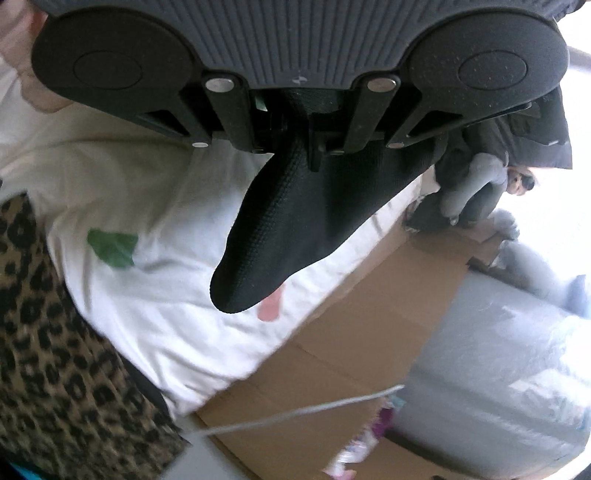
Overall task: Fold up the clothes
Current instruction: 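Carry the folded shorts away from the bed with both grippers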
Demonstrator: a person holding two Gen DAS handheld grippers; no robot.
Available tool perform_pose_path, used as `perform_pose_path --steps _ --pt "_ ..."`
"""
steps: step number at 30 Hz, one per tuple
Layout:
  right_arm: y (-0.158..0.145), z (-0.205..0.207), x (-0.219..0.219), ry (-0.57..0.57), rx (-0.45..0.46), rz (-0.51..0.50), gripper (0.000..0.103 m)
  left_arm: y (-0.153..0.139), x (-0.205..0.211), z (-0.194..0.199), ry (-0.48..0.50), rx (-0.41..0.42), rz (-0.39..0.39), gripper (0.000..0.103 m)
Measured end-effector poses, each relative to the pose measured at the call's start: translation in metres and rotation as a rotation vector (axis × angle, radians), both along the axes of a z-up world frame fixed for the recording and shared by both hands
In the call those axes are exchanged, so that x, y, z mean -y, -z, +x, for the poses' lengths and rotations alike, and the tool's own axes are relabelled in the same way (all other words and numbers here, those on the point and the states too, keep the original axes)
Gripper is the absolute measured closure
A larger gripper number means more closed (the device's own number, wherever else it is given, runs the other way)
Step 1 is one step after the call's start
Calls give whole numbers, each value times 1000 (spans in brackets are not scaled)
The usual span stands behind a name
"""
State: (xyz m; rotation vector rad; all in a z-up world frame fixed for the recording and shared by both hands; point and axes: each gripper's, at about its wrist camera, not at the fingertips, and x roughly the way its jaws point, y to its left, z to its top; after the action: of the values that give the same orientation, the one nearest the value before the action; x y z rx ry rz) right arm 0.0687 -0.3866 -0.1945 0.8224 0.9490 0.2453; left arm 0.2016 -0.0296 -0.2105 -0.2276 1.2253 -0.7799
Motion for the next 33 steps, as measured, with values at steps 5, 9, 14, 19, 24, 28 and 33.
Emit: perform_pose_path --steps 5,9,14,19,24,28,33 --pt "-51 -4 7 -12 70 -41 95 -44 8 -13 -26 55 4 71" --pt "-101 -5 19 6 144 -49 95 -93 22 -17 -29 116 -12 71" --pt "-166 -5 34 21 227 -68 95 -160 37 -24 -43 199 -47 71" --pt "-240 -10 53 26 324 -99 95 -226 49 -36 -62 261 -96 71" --pt "-312 -21 80 37 408 -115 95 -296 71 -56 -41 340 -127 71" --pt "-371 -36 99 53 472 -128 95 -352 86 -76 -33 396 -159 71" --pt "-432 -65 122 54 555 -174 95 -410 101 -108 -30 443 -208 71"
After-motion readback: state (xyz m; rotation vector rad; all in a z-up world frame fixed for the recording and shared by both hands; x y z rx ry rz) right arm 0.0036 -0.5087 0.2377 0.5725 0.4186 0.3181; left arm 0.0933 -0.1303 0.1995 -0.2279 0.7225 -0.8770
